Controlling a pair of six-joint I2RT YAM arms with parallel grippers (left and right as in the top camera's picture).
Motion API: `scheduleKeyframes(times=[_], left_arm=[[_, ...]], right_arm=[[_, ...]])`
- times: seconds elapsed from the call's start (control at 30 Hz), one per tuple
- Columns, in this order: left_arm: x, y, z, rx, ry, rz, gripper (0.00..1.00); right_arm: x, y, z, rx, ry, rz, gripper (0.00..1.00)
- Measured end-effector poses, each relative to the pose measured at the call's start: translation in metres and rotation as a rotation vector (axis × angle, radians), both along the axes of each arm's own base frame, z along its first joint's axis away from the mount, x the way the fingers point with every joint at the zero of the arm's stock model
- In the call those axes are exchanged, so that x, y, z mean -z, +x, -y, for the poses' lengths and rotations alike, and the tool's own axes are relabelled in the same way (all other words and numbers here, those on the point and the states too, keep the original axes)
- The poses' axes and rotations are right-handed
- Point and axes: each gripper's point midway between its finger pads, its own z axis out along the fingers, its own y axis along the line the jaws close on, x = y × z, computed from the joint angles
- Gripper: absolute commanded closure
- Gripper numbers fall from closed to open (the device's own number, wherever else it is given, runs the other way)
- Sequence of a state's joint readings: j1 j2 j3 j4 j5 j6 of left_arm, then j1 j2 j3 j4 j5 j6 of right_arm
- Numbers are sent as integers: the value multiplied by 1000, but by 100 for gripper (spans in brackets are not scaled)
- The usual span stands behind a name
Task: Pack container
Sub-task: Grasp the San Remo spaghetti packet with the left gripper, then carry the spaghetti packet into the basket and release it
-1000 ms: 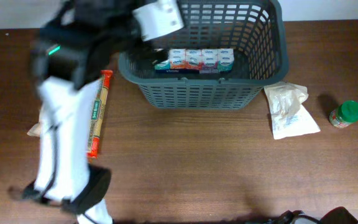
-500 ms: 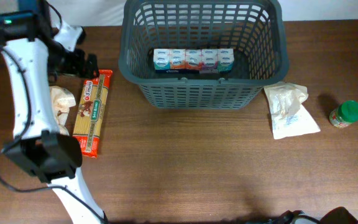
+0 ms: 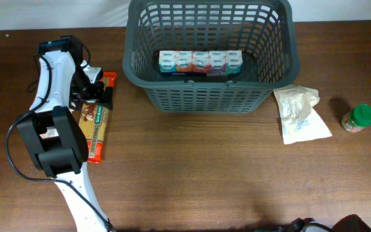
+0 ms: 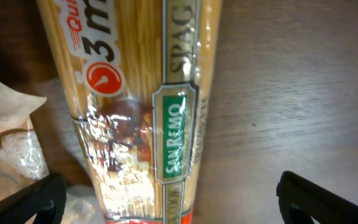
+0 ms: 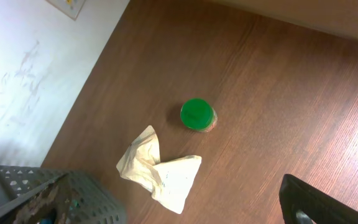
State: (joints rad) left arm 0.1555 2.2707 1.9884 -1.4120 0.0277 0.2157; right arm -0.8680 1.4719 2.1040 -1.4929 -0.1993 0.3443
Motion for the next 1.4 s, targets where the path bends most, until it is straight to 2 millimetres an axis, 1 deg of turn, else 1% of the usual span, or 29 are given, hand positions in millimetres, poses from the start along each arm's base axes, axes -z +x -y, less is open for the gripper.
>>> scheduleKeyframes(times=[0.13,0.27,0.37,0.4,0.47,0.5,0.53,0.57,0.6,0.7,0.8,0.87,0.93,0.97,1.0,1.07,1.17,1.23,1.27,1.3,1.33,1.4], left_arm=[[21,0,-3,0,16,5,1],[41,-9,-2,-1,20,-17,1],[50,-11,-5,-1,35,-18,1],[52,-12,-6,0,38,-18,8],[55,-13,-7,1,48,-23,37],[55,-14,-8,-1,55,-24,57],[56,-14,-10,-6,61,-27,83],[56,-16,-10,-13,54,-30,98],[55,-16,-9,-14,52,-31,98],[39,-16,-8,-14,51,-14,98],[36,-19,-6,-15,39,-34,98],[31,-21,-4,-16,24,-71,98],[17,-13,-3,-17,11,-69,98],[9,-6,-3,-18,9,-48,98],[-12,11,-4,-20,9,13,98],[-48,34,-7,-20,16,124,98],[-118,68,-10,-18,39,346,99],[-159,82,-11,-2,57,483,98],[-175,86,-11,13,65,537,98],[-203,91,-8,45,76,626,98],[-224,94,-5,82,85,697,98],[-265,95,9,177,94,830,98]], right_arm=[[0,0,0,1,0,0,1],[0,0,0,0,0,0,1],[0,0,0,0,0,0,1],[0,0,0,0,1,0,1],[0,0,0,0,0,0,1],[0,0,0,1,0,0,1],[0,0,0,0,0,0,1],[0,0,0,1,0,0,1],[0,0,0,0,0,0,1],[0,0,0,0,0,0,1],[0,0,0,0,0,0,1],[0,0,0,0,0,0,1],[0,0,0,0,0,-1,1],[0,0,0,0,0,0,1],[0,0,0,0,1,0,1],[0,0,0,0,1,0,1],[0,0,0,0,0,0,1],[0,0,0,0,0,0,1],[0,0,0,0,0,0,1],[0,0,0,0,0,0,1],[0,0,0,0,0,0,1],[0,0,0,0,0,0,1]])
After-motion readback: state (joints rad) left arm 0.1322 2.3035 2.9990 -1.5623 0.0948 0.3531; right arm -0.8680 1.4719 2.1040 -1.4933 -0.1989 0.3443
